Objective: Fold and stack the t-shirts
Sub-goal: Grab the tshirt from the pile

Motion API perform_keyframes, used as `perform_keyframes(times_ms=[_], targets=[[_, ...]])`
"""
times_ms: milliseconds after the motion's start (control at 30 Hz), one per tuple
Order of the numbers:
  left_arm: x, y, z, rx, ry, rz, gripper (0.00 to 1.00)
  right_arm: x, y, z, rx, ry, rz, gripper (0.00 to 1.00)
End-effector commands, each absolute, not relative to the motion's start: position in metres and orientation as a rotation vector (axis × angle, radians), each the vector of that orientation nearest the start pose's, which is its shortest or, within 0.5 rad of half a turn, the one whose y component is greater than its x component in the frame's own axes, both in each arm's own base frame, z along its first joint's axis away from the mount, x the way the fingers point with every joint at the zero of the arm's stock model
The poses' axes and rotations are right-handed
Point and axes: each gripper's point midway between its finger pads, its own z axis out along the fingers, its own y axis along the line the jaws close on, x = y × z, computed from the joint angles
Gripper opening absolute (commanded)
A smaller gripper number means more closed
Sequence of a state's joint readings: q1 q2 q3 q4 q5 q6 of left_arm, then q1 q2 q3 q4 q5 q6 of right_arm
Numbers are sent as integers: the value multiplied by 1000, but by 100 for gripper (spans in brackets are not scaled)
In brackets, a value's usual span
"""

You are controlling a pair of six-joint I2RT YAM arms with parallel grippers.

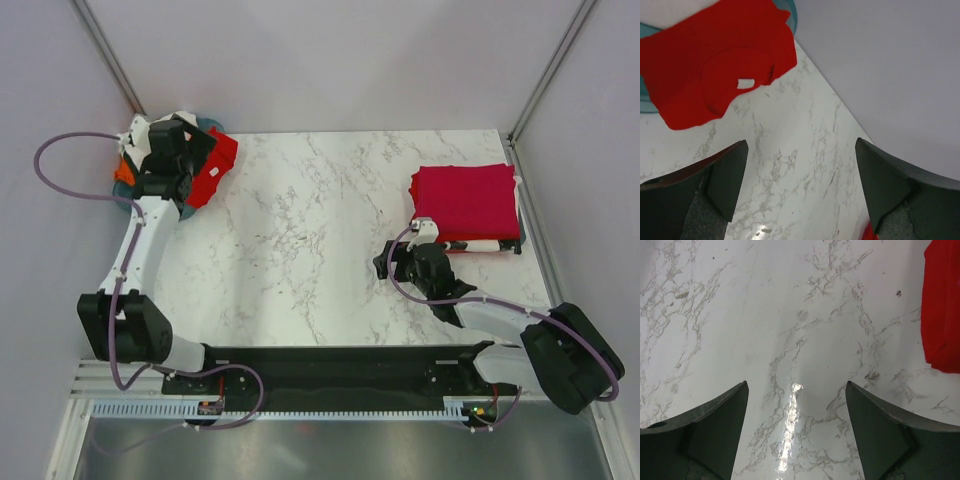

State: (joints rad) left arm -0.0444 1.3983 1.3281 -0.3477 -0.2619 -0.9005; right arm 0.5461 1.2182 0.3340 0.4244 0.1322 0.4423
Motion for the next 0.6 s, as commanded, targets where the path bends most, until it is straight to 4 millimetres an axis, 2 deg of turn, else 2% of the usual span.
perform_keyframes(times_ms=[0,33,133,167,200,233,267,333,367,433,567], targets=[[457,41,299,-1093,1665,-227,95,299,178,78,-11,2029,518,86],[464,57,285,-1135,1674,-196,94,299,179,78,-13,2030,518,86],[479,77,271,-1199,1684,-217,89,300,180,75,-10,2037,522,86],[487,81,251,-1226,1717,-210,88,300,181,76,-12,2038,524,86],[493,81,248,-1243,1725,-244,86,300,182,74,-15,2045,528,86],[496,90,237,-1277,1731,-246,84,300,182,74,-15,2045,529,86],[502,93,219,-1304,1758,-246,84,301,183,75,-16,2043,531,86],[510,98,203,-1341,1776,-261,84,300,183,75,-16,2041,534,86],[514,100,186,-1359,1802,-248,84,300,182,75,-18,2041,531,86],[521,102,181,-1363,1804,-237,84,301,181,74,-13,2042,522,86],[526,105,157,-1391,1850,-204,84,301,180,74,-12,2042,518,86]])
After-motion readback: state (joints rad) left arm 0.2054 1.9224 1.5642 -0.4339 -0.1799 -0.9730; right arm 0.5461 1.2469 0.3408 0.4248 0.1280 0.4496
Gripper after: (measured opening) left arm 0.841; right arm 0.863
